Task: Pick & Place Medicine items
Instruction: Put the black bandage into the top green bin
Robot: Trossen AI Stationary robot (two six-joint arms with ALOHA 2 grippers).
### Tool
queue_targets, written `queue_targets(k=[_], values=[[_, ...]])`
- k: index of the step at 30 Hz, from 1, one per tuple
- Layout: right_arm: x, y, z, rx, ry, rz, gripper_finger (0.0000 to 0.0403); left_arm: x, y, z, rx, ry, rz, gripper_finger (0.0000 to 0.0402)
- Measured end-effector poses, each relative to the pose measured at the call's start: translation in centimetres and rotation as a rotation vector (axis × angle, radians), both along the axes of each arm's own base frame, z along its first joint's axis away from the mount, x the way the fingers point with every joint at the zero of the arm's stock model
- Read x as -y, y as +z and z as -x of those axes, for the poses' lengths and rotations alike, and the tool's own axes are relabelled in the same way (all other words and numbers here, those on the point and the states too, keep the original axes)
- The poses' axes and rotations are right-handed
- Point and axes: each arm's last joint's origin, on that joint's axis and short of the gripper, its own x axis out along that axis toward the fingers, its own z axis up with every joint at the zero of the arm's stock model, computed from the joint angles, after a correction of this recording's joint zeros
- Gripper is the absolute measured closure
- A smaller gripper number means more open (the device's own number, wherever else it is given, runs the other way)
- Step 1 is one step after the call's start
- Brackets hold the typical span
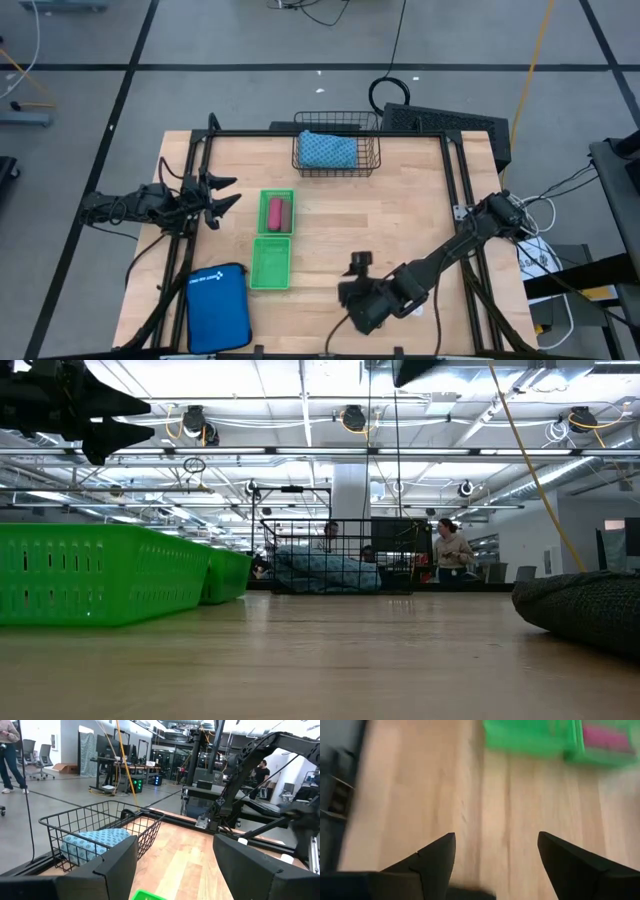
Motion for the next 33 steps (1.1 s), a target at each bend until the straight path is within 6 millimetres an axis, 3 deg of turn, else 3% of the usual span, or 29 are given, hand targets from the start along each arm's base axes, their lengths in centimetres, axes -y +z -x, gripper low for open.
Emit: queue_targets(k=[6,11,17,26,33], values=[[0.3,-3.3,1.6,-0.138,-0.051,0.003,0.0143,0.0,0.0,0.0,0.001,0.0,0.0,0.0133],[0.3,-6.6,2.6,-0.248,-0.057,-0.121,0.015,0.0,0.0,0.0,0.0,0.0,0.0,0.0133],[0.4,-9.0,3.1,-0.254,-0.038,-0.161,0.0159,0.0,0.0,0.0,0.0,0.0,0.0,0.0133],[1.9,-10.9,4.0,-0.243,-0.054,-0.023,0.0185,0.0,0.0,0.0,0.001,0.0,0.0,0.0133],[5.1,-11.2,2.7,-0.105,-0.234,0.231,0.0201,0.0,0.0,0.0,0.0,0.0,0.0,0.0133]])
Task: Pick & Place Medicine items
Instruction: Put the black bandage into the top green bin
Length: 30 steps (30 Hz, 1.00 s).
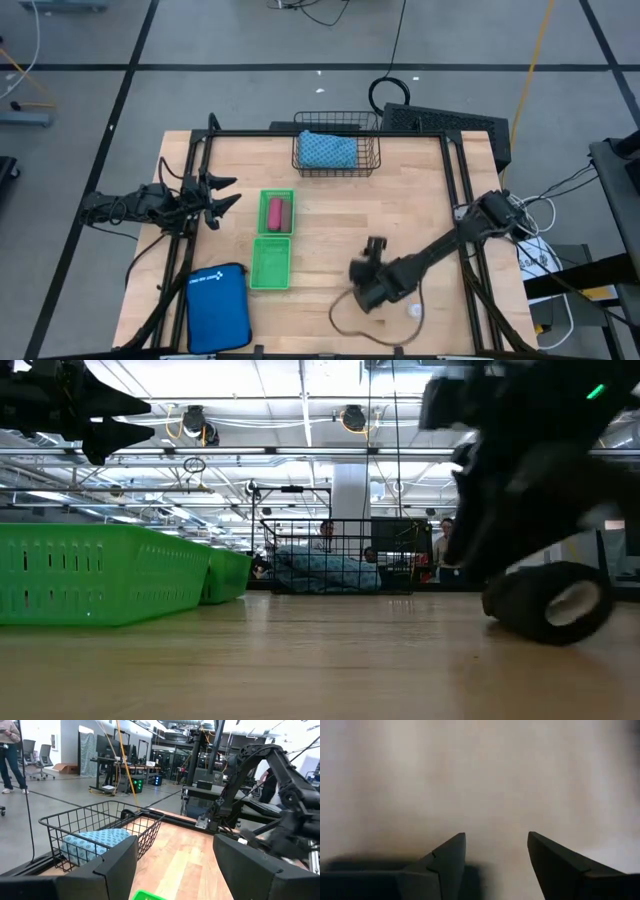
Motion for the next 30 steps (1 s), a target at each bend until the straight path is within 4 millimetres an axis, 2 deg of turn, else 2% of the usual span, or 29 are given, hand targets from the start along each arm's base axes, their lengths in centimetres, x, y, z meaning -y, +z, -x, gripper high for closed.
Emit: queue_targets(k=[3,7,12,16,20,24,27,30], values=[[2.1,0.3,-0.8,0.131,-0.168,0.123,0.0207,0.0,0.0,0.0,0.001,0.0,0.0,0.0133],[4.6,1.1,-2.1,0.285,-0.347,0.153,0.0216,0.0,0.0,0.0,0.0,0.0,0.0,0.0133],[6.0,2.9,-3.8,0.397,-0.377,-0.007,0.0224,0.0,0.0,0.0,0.0,0.0,0.0,0.0133],[6.1,4.5,-5.4,0.509,-0.358,-0.308,0.0227,0.0,0.0,0.0,0.0,0.0,0.0,0.0133],[5.6,6.4,-7.4,0.663,-0.232,-0.6,0.0226,0.0,0.0,0.0,0.0,0.0,0.0,0.0133],[4.3,8.8,-8.5,0.802,0.07,-0.827,0.0225,0.0,0.0,0.0,0.0,0.0,0.0,0.0133],[2.5,10.7,-8.4,0.946,0.284,-0.862,0.0225,0.0,0.0,0.0,0.0,0.0,0.0,0.0133],[-0.1,12.5,-7.3,1.092,0.485,-0.832,0.0224,0.0,0.0,0.0,0.0,0.0,0.0,0.0133]])
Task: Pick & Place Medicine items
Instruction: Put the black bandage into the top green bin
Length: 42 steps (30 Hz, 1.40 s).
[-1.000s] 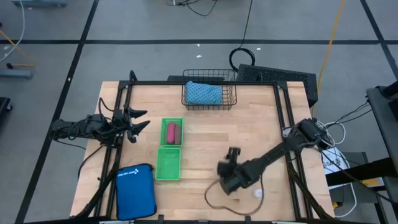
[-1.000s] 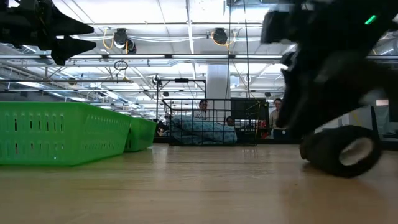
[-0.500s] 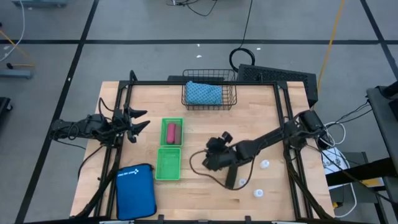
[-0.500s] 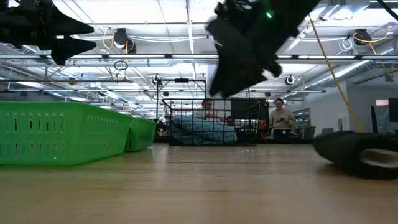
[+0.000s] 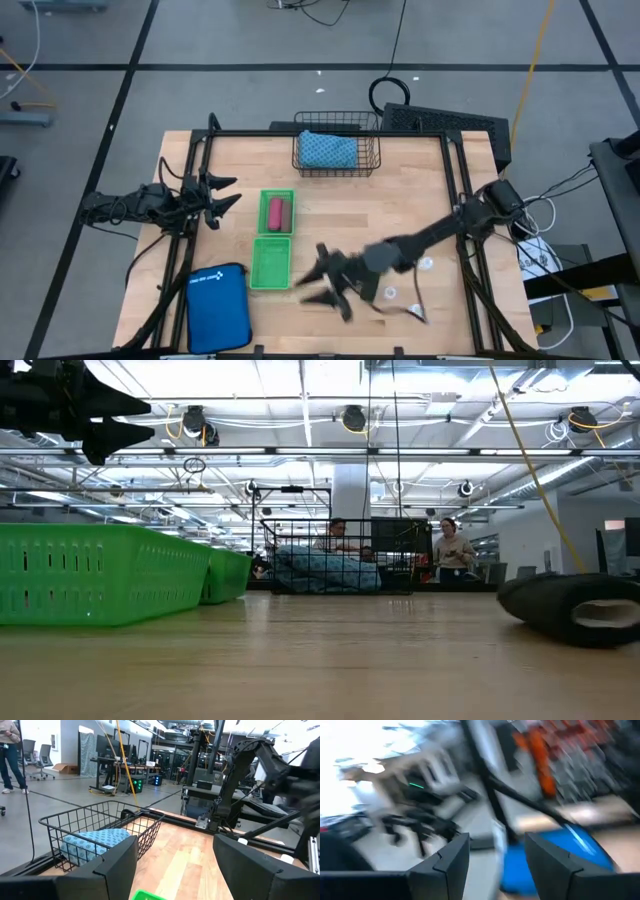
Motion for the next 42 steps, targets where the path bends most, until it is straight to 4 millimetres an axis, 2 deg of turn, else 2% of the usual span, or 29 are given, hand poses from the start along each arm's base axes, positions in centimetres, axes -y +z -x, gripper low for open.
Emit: queue_targets(k=[4,7,12,15,17,20,27,37,42], values=[[-3.7,1.6,2.2,0.211,0.077,0.062,0.0207,0.0,0.0,0.0,0.0,0.0,0.0,0.0133],[-6.2,2.0,3.7,0.253,0.076,0.103,0.0176,0.0,0.0,0.0,0.0,0.0,0.0,0.0133],[-9.7,3.0,5.1,0.098,-0.07,0.305,0.0128,0.0,0.0,0.0,0.0,0.0,0.0,0.0133],[-10.7,3.5,5.7,-0.048,-0.185,0.404,0.0119,0.0,0.0,0.0,0.0,0.0,0.0,0.0133],[-10.8,2.9,5.8,-0.16,-0.261,0.441,0.0118,0.0,0.0,0.0,0.0,0.0,0.0,0.0133],[-10.6,0.8,6.6,-0.33,-0.301,0.52,0.0124,0.0,0.0,0.0,0.0,0.0,0.0,0.0133],[-8.8,-2.6,8.4,-0.674,-0.286,0.648,0.0132,0.0,0.0,0.0,0.0,0.0,0.0,0.0133],[-6.8,-7.6,10.0,-0.891,-0.001,0.888,0.0134,0.0,0.0,0.0,0.0,0.0,0.0,0.0133],[-5.3,-9.5,10.6,-0.929,0.062,1.069,0.014,0.0,0.0,0.0,0.0,0.0,0.0,0.0133]])
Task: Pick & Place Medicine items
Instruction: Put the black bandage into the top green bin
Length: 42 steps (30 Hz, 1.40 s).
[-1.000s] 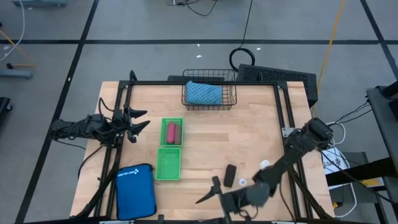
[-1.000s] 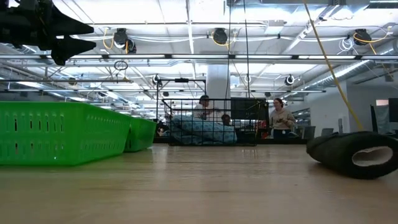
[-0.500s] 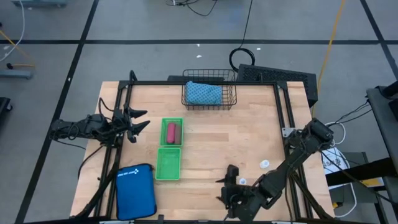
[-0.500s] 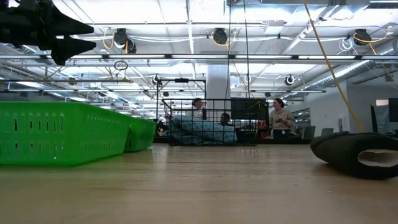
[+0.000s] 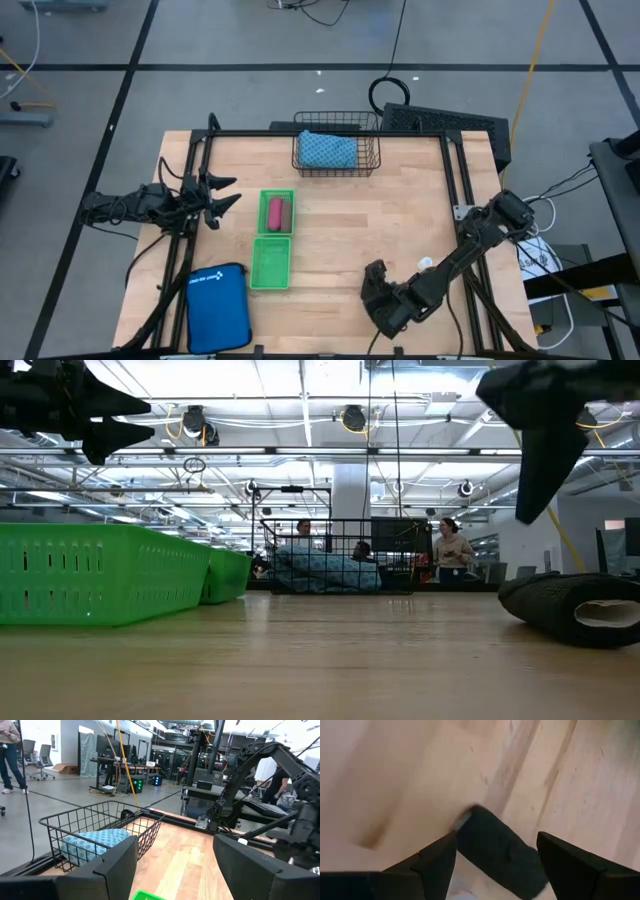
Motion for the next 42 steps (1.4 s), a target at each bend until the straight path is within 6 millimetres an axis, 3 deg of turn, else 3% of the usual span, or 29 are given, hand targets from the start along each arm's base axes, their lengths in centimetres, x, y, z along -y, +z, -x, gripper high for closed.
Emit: queue_targets(k=[9,15,20,28,33,42], values=[[2.7,-2.6,0.0,-0.069,0.059,0.095,0.014,0.0,0.0,0.0,0.0,0.0,0.0,0.0133],[3.9,-2.7,-1.5,-0.008,0.003,0.061,0.014,0.0,0.0,0.0,0.0,0.0,0.0,0.0133],[5.8,-2.3,-3.6,0.127,-0.168,0.032,0.014,0.0,0.0,0.0,0.0,0.0,0.0,0.0133],[10.4,-2.1,-5.8,0.176,-0.448,-0.052,0.014,0.0,0.0,0.0,0.0,0.0,0.0,0.0133],[11.9,-2.2,-6.4,0.109,-0.356,-0.07,0.014,0.0,0.0,0.0,0.0,0.0,0.0,0.0133],[11.9,-1.3,-5.5,-0.031,-0.209,-0.232,0.014,0.0,0.0,0.0,0.0,0.0,0.0,0.0133]])
